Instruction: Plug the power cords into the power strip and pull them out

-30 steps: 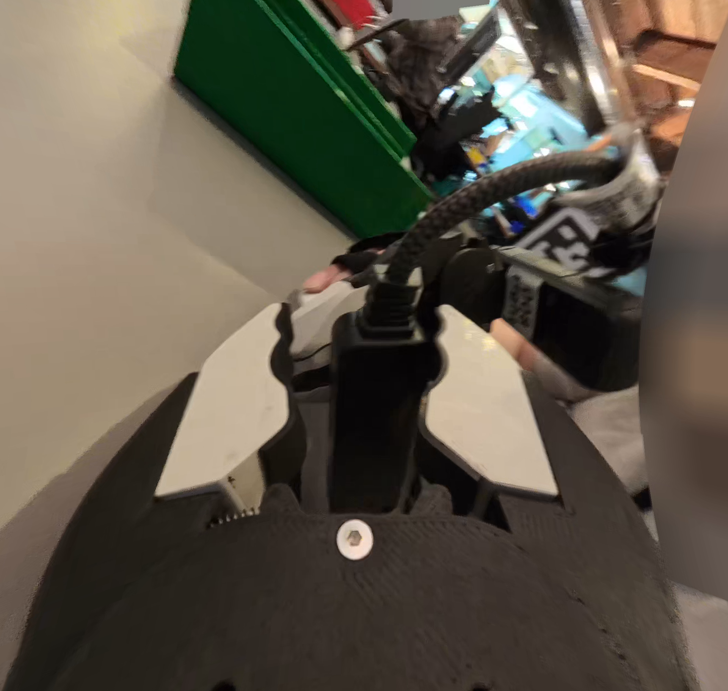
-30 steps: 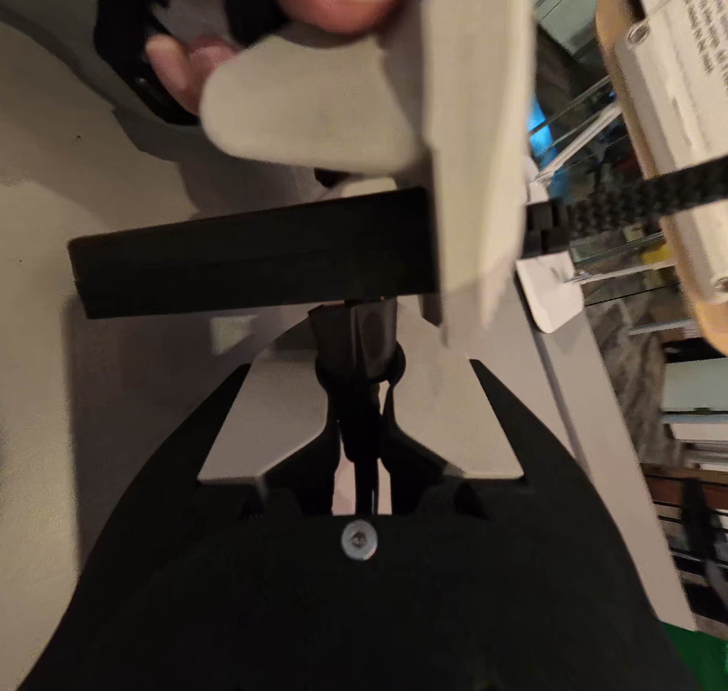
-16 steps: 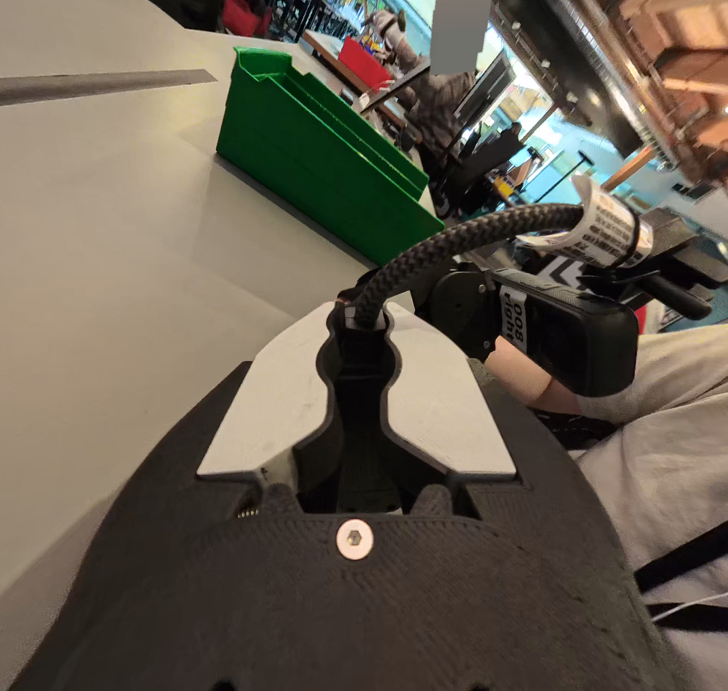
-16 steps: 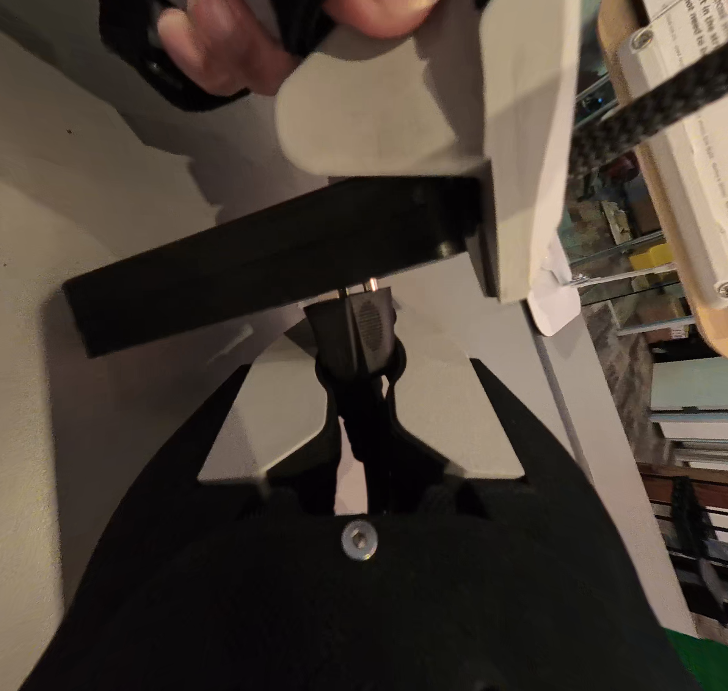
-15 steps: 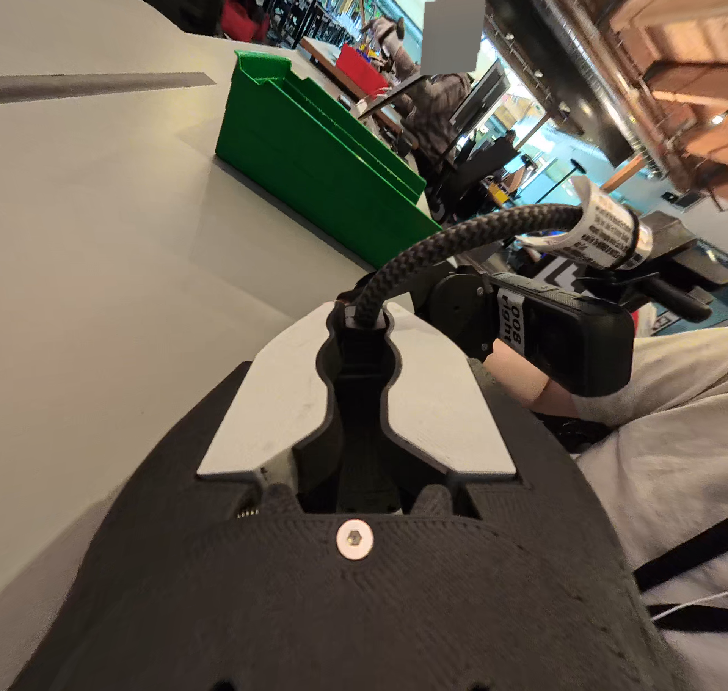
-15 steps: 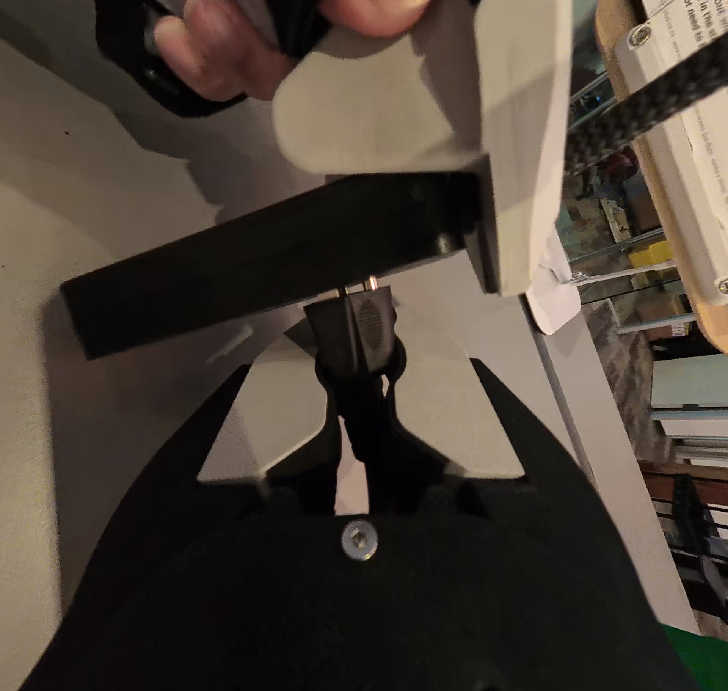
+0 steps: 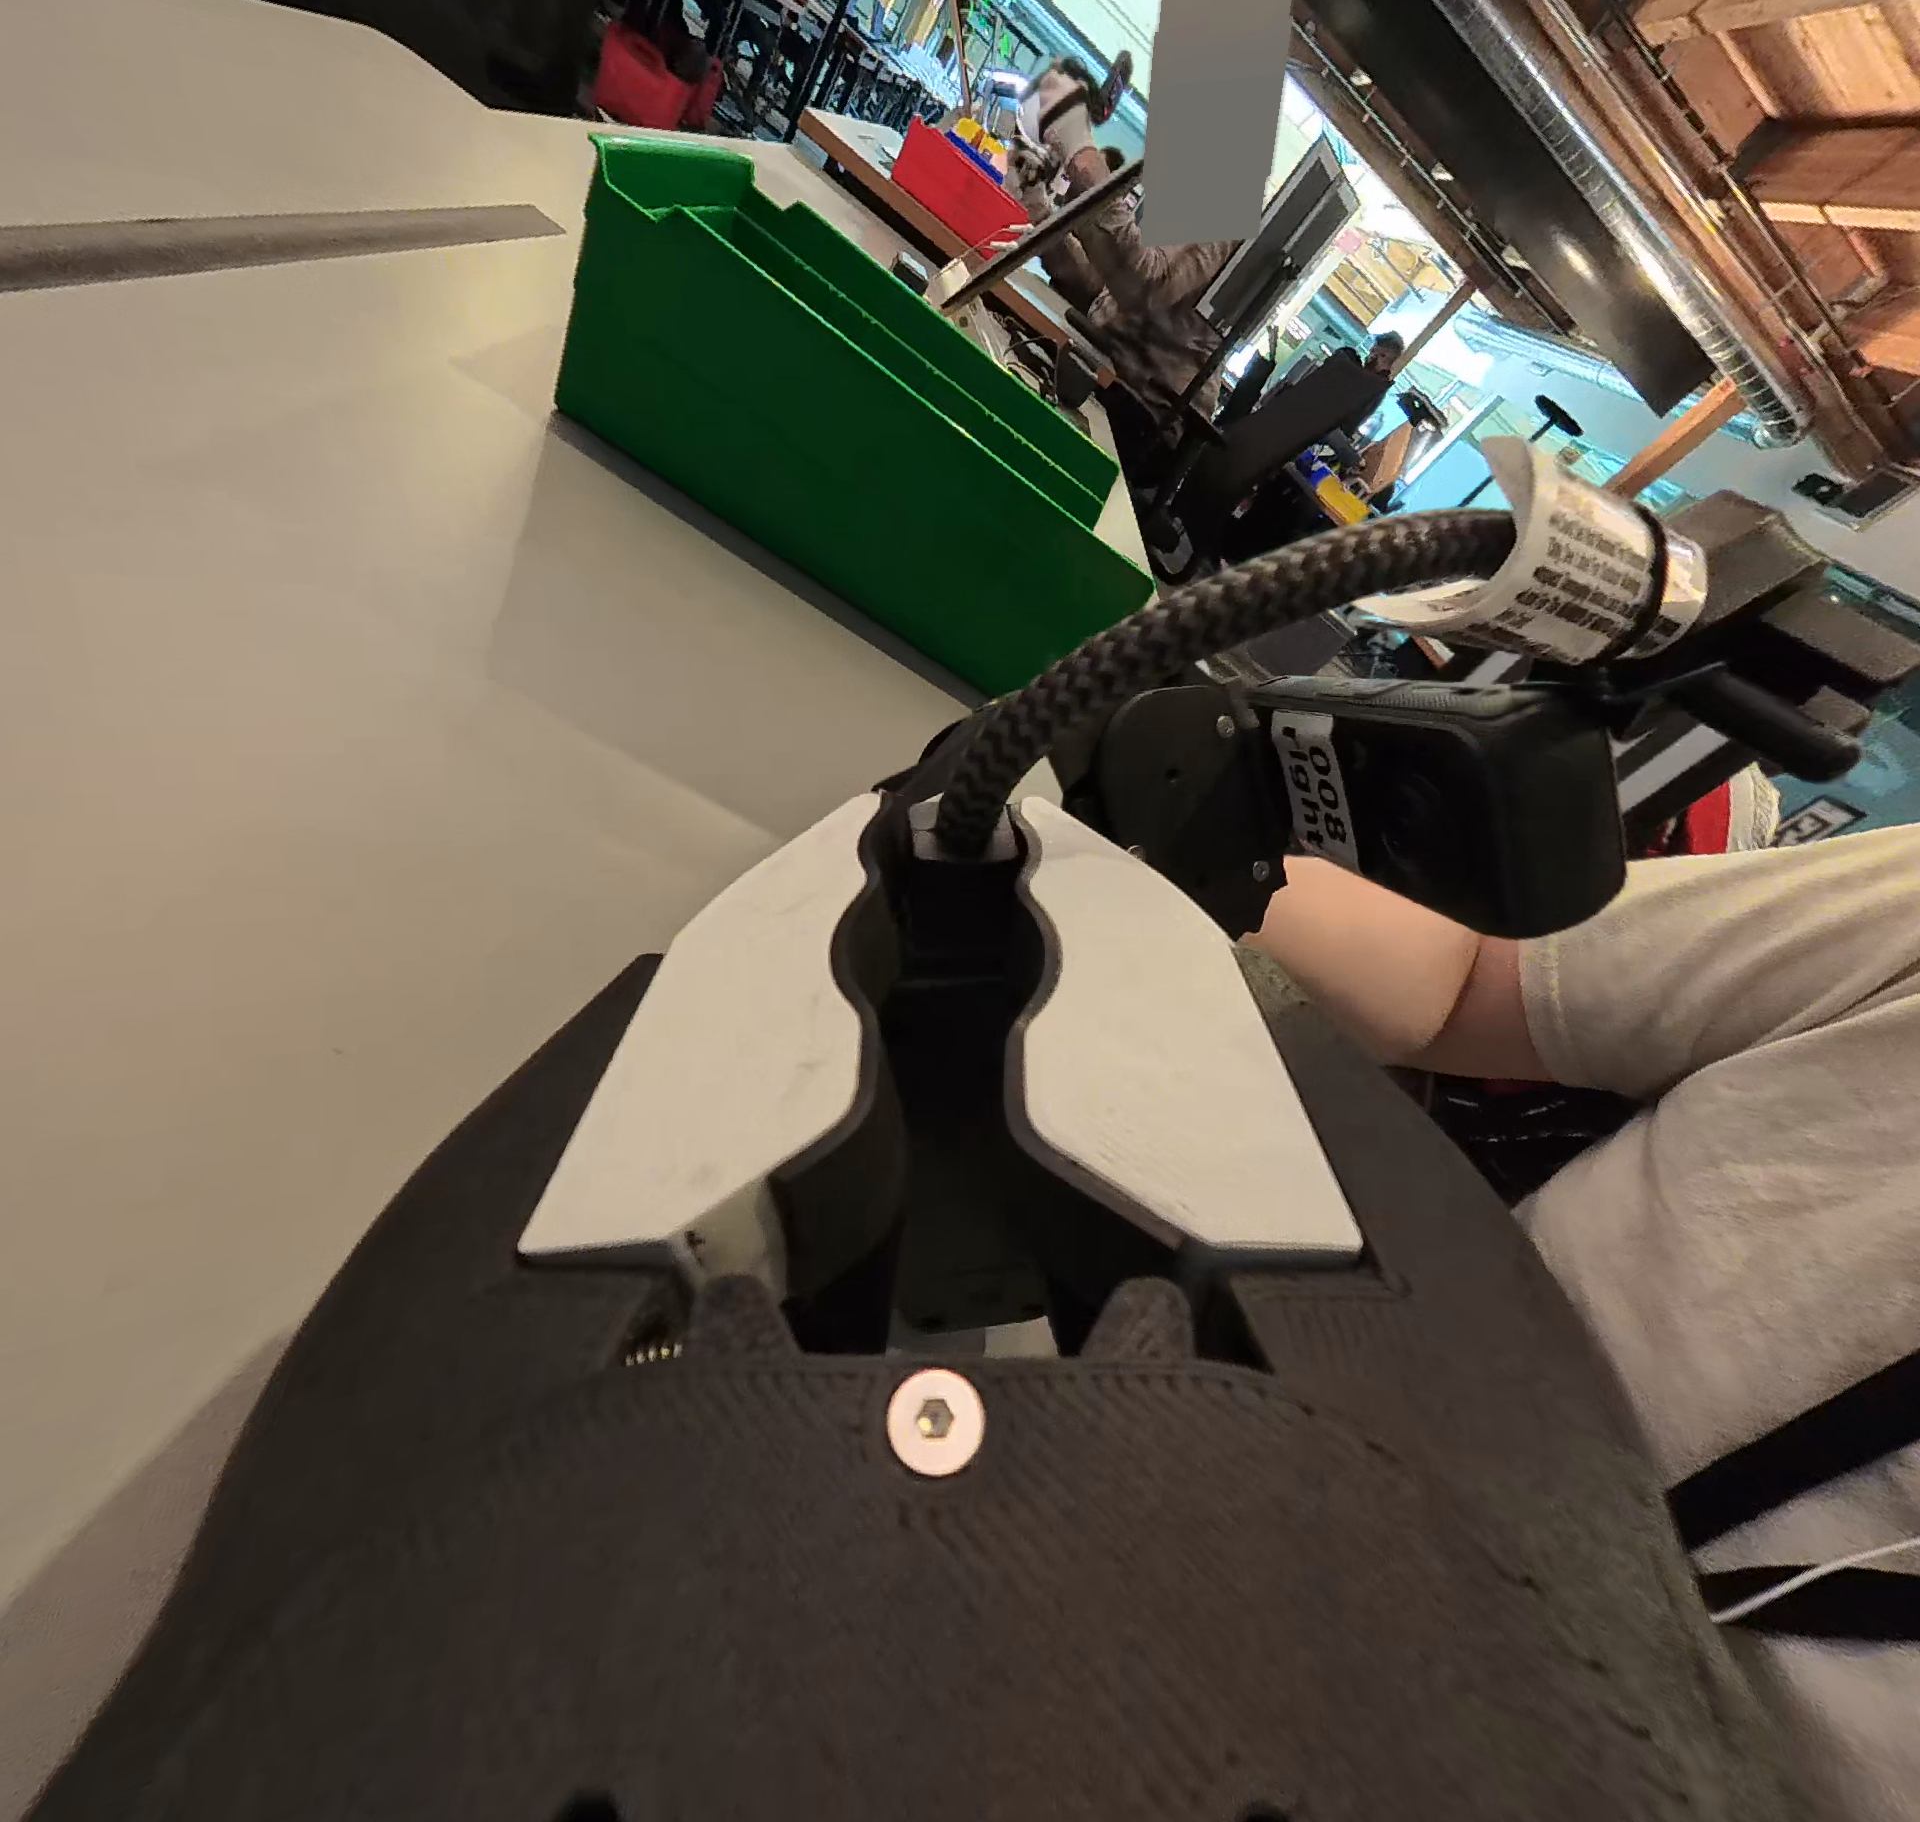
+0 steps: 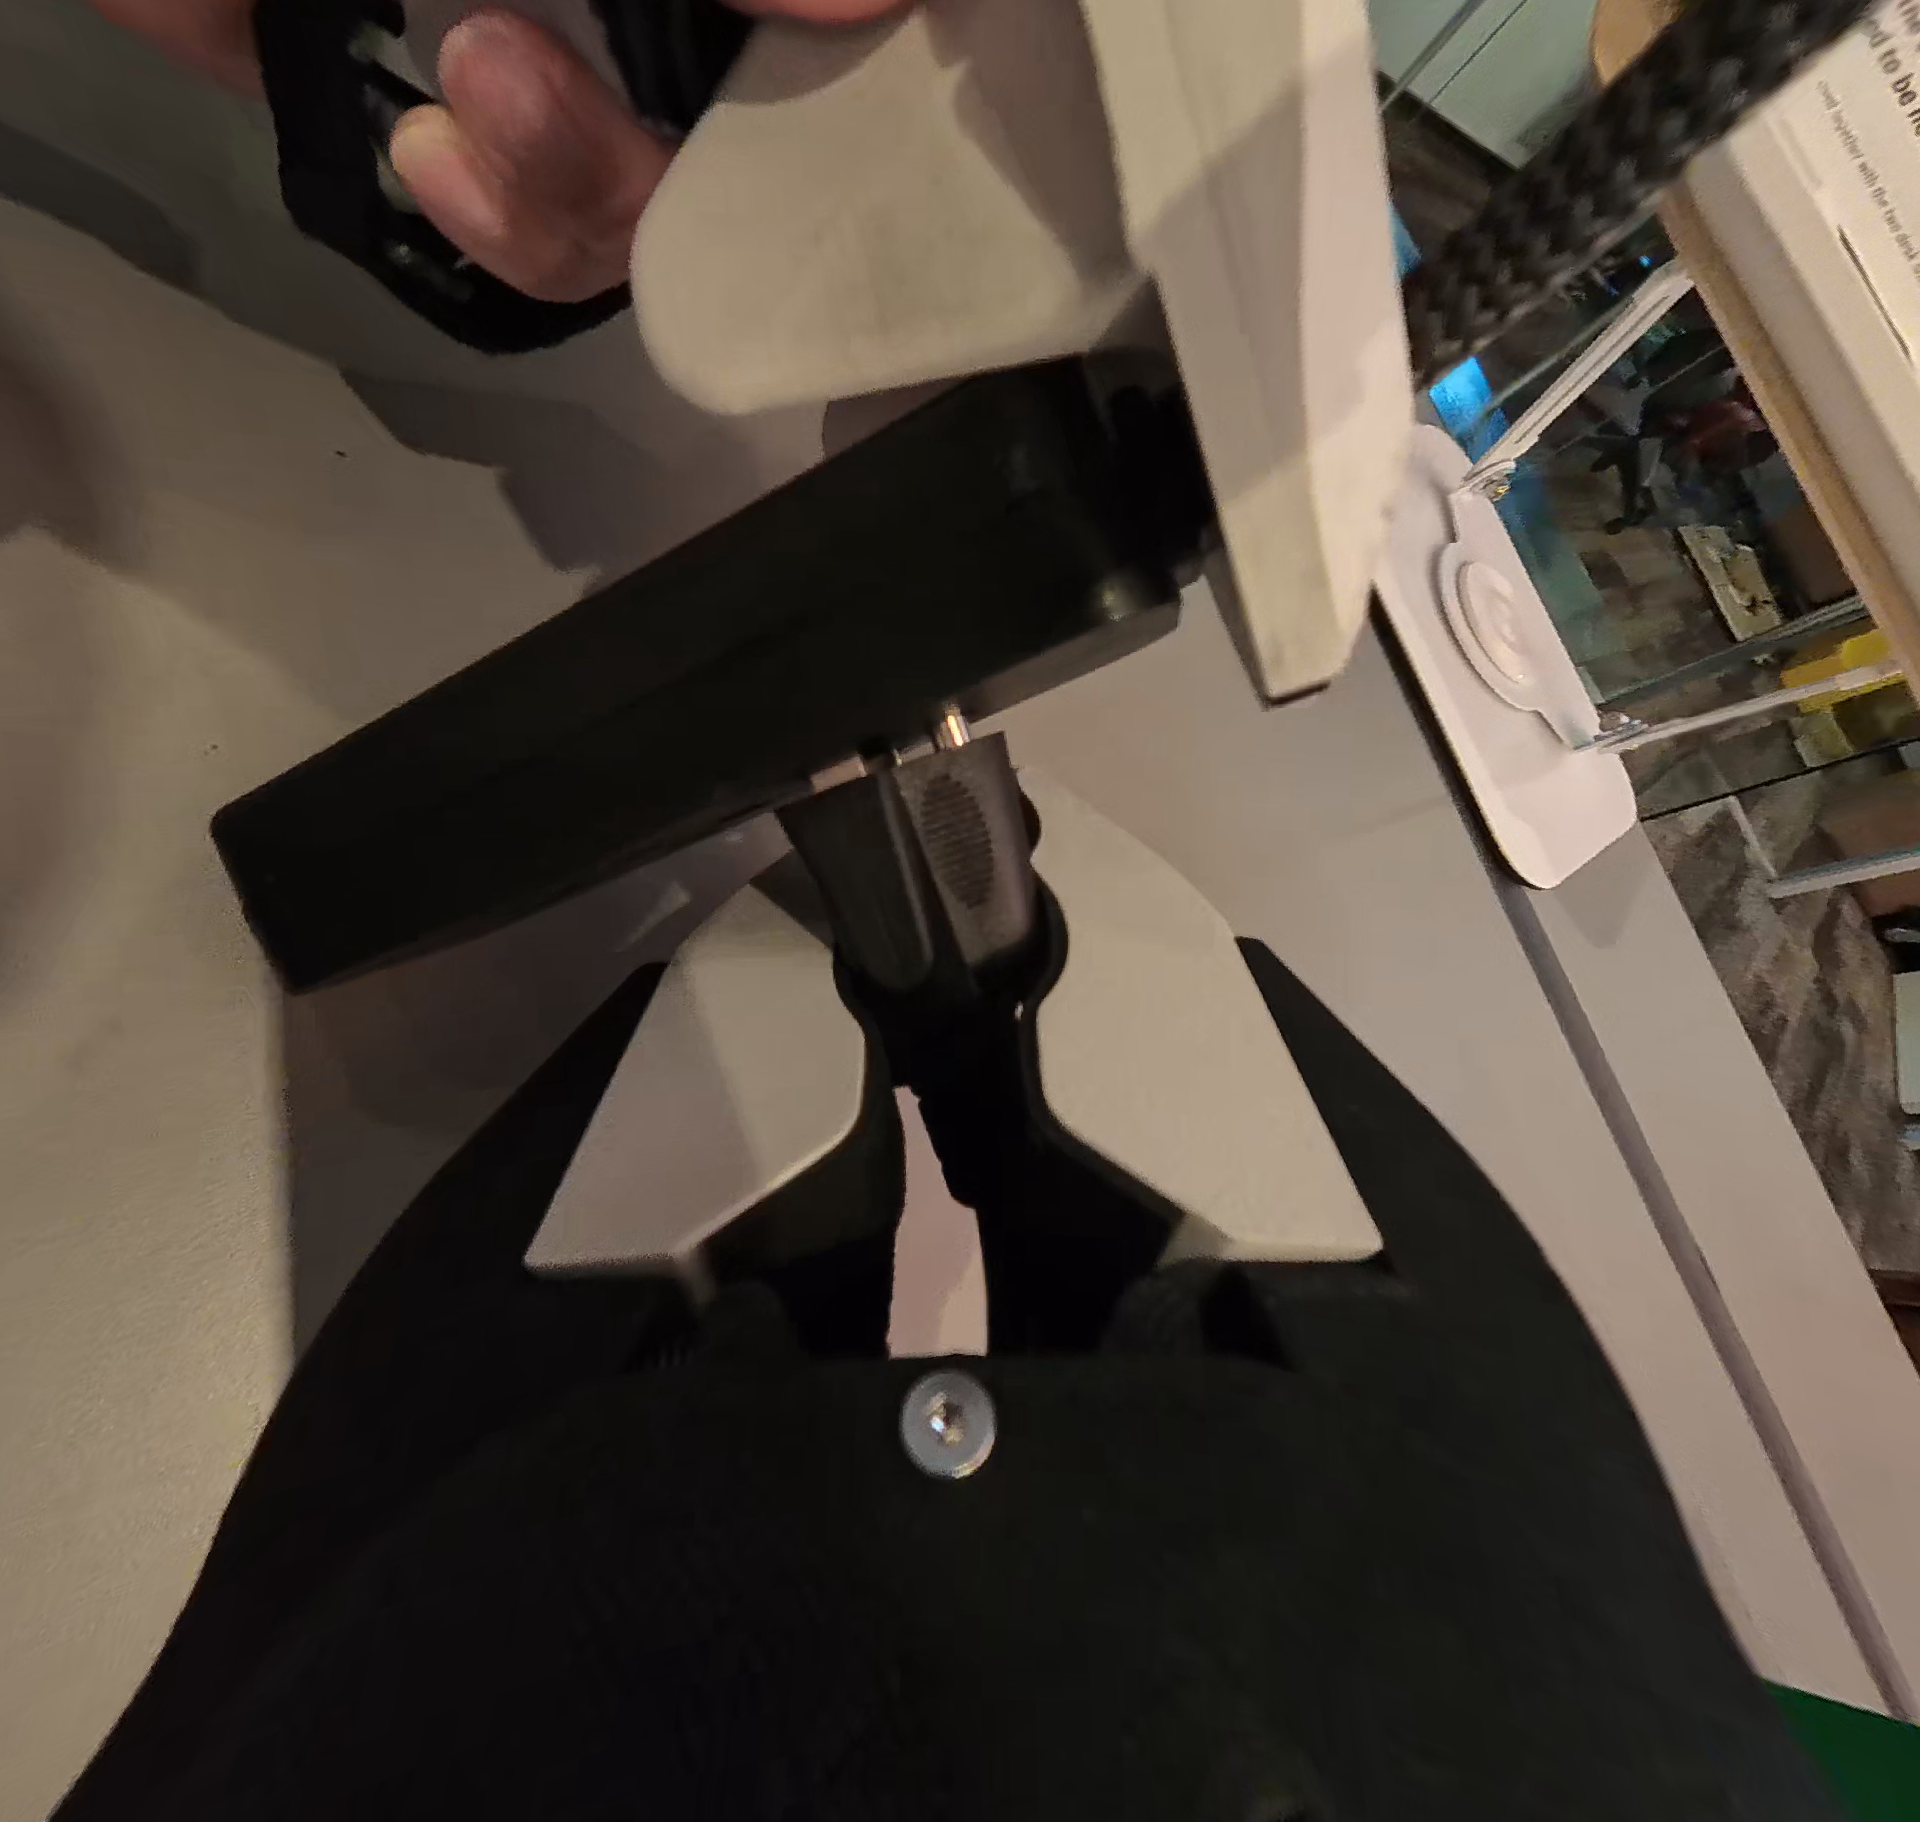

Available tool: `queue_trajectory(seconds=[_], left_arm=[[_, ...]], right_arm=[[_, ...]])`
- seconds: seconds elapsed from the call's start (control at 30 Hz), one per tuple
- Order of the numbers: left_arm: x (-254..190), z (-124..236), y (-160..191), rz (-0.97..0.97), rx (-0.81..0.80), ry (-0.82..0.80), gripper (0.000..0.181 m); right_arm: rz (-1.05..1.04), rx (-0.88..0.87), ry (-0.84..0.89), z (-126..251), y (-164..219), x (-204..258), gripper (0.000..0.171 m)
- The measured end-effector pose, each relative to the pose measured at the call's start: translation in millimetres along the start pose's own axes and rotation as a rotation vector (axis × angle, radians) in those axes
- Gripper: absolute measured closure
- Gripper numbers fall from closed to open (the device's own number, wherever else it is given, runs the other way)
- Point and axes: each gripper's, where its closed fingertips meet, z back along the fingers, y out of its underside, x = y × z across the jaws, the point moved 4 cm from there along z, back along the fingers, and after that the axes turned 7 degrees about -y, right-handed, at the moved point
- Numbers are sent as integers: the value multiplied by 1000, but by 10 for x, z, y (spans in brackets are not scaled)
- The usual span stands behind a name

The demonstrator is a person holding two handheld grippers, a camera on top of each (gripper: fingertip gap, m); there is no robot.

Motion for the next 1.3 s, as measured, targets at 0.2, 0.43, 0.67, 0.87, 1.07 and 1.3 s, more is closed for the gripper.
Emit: queue_trajectory(seconds=[0.2,0.43,0.67,0.87,1.07,1.3], left_arm=[[16,17,27,8,-6,3,165],[129,-14,44,112,-24,40,124],[163,21,102,-118,158,-268,99],[244,-191,371,-234,385,-458,109],[285,-232,284,-263,323,-686,147],[457,-282,213,-474,275,-952,155]], right_arm=[[-14,-9,-25,-9,5,25,151],[-135,87,-72,-59,164,-84,150],[-119,108,81,21,202,-204,152],[-294,154,79,-3,273,-256,151],[-502,228,156,-50,375,-373,152],[-557,242,142,-200,344,-402,151]])
